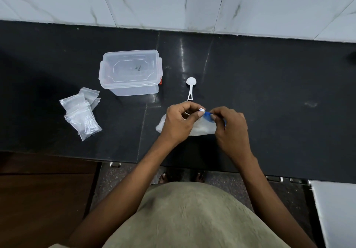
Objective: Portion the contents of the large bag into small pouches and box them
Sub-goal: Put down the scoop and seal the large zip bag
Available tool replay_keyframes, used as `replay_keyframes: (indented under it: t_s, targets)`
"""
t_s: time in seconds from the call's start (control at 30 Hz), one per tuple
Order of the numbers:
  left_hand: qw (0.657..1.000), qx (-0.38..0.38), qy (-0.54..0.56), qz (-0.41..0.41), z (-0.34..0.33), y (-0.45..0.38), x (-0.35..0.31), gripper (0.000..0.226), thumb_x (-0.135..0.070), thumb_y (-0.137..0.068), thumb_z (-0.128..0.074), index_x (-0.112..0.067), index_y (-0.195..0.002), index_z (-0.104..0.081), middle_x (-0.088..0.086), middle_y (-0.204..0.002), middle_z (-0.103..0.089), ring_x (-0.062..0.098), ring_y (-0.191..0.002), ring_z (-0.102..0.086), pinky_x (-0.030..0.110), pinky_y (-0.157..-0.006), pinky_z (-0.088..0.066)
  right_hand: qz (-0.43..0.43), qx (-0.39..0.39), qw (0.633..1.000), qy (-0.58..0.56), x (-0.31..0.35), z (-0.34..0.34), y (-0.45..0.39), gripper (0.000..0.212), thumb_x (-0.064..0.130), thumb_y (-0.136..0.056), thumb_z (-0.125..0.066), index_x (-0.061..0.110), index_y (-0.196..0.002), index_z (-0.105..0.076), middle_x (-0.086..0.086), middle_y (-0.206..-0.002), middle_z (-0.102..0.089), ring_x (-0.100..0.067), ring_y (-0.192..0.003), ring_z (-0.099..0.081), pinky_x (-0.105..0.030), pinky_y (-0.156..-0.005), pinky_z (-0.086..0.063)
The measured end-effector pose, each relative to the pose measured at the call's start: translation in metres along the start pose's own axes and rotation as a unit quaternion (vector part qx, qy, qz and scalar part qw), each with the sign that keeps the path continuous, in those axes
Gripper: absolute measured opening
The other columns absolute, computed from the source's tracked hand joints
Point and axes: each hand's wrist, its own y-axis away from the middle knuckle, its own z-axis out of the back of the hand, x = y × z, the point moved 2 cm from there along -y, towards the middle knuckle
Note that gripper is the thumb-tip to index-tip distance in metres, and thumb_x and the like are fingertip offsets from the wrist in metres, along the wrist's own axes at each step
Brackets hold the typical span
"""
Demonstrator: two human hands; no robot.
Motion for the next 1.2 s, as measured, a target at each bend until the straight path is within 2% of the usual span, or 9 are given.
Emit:
replay_keyframes:
  t_s: [0.13,0.2,0.37,0.47,0.57,0.73,0.97,1.07,1.2]
  targets:
    - [1.0,-0.005,-0.004,0.003,0.004,-0.002,-0.002,0.009,-0.009,-0.087,-0.072,-0.011,-0.09,-0.08,0.0,-0.082,-0.077,0.011,-0.069,-0.068,0.03,-0.07,-0.056,0.01,0.004,1.0,-0.021,0.0,0.001,-0.005,0.017,0.008,-0.093,-0.065,0.021,-0.101,-0.072,0.011,-0.095,-0.071,-0.008,-0.085,-0.062,-0.038,-0.088,-0.045]
    - [1.0,-0.026,-0.016,0.0,0.005,-0.002,-0.006,0.005,-0.006,-0.085,-0.076,-0.009,-0.087,-0.08,-0.003,-0.079,-0.076,0.007,-0.069,-0.069,0.026,-0.07,-0.055,0.03,0.0,0.998,-0.049,0.004,0.004,-0.007,0.021,0.012,-0.089,-0.07,0.02,-0.108,-0.073,0.012,-0.101,-0.071,-0.01,-0.093,-0.063,-0.042,-0.087,-0.048]
    - [0.997,-0.048,-0.045,-0.033,0.004,0.0,-0.016,0.003,-0.004,-0.082,-0.08,-0.001,-0.082,-0.078,0.003,-0.077,-0.076,0.012,-0.071,-0.072,0.026,-0.071,-0.058,0.082,-0.011,0.986,-0.143,0.023,0.007,-0.02,0.014,0.01,-0.089,-0.075,0.01,-0.103,-0.077,0.001,-0.095,-0.074,-0.012,-0.09,-0.067,-0.031,-0.079,-0.055]
    - [0.997,-0.053,-0.039,-0.035,0.007,-0.002,-0.017,0.003,-0.002,-0.085,-0.076,-0.005,-0.085,-0.079,0.0,-0.08,-0.076,0.013,-0.076,-0.073,0.03,-0.074,-0.059,0.064,0.006,0.982,-0.178,0.025,0.008,-0.027,0.011,0.01,-0.089,-0.076,0.011,-0.1,-0.077,0.003,-0.093,-0.074,-0.009,-0.089,-0.069,-0.023,-0.079,-0.054]
    - [0.997,-0.05,-0.039,-0.043,0.01,-0.004,-0.018,0.013,0.0,-0.085,-0.073,-0.011,-0.084,-0.079,-0.006,-0.078,-0.075,0.011,-0.075,-0.071,0.027,-0.07,-0.056,0.041,0.026,0.977,-0.206,0.023,0.01,-0.028,0.012,0.006,-0.088,-0.076,0.01,-0.1,-0.077,0.006,-0.093,-0.073,-0.007,-0.09,-0.07,-0.016,-0.081,-0.052]
    - [0.991,-0.077,-0.076,-0.072,0.008,0.0,-0.019,0.009,-0.002,-0.084,-0.07,-0.006,-0.079,-0.076,-0.002,-0.076,-0.074,0.013,-0.072,-0.069,0.035,-0.067,-0.056,0.034,0.019,0.982,-0.186,0.023,0.004,-0.027,0.014,0.001,-0.089,-0.072,0.013,-0.095,-0.077,0.011,-0.09,-0.071,-0.005,-0.088,-0.069,-0.017,-0.08,-0.053]
    - [0.945,-0.153,-0.197,-0.212,0.003,0.005,-0.024,0.015,0.01,-0.082,-0.067,-0.001,-0.072,-0.065,0.005,-0.072,-0.065,0.021,-0.069,-0.058,0.036,-0.066,-0.048,0.092,-0.002,0.988,-0.121,0.023,0.0,-0.026,0.011,0.001,-0.09,-0.067,0.01,-0.093,-0.073,0.011,-0.095,-0.065,-0.013,-0.088,-0.064,-0.04,-0.078,-0.056]
    - [0.933,-0.167,-0.218,-0.233,0.004,0.006,-0.026,0.016,0.011,-0.082,-0.063,-0.002,-0.072,-0.063,0.005,-0.073,-0.064,0.021,-0.07,-0.055,0.035,-0.064,-0.045,0.099,-0.024,0.991,-0.091,0.019,-0.001,-0.024,0.014,0.0,-0.087,-0.07,0.009,-0.095,-0.077,0.006,-0.096,-0.07,-0.014,-0.09,-0.064,-0.045,-0.08,-0.054]
    - [0.937,-0.175,-0.21,-0.217,0.007,0.006,-0.029,0.016,0.014,-0.083,-0.054,-0.001,-0.078,-0.058,0.006,-0.077,-0.059,0.019,-0.072,-0.051,0.031,-0.065,-0.042,0.109,-0.038,0.992,-0.06,0.01,0.0,-0.021,0.011,0.001,-0.088,-0.073,0.01,-0.094,-0.078,0.001,-0.096,-0.072,-0.014,-0.088,-0.063,-0.044,-0.08,-0.051]
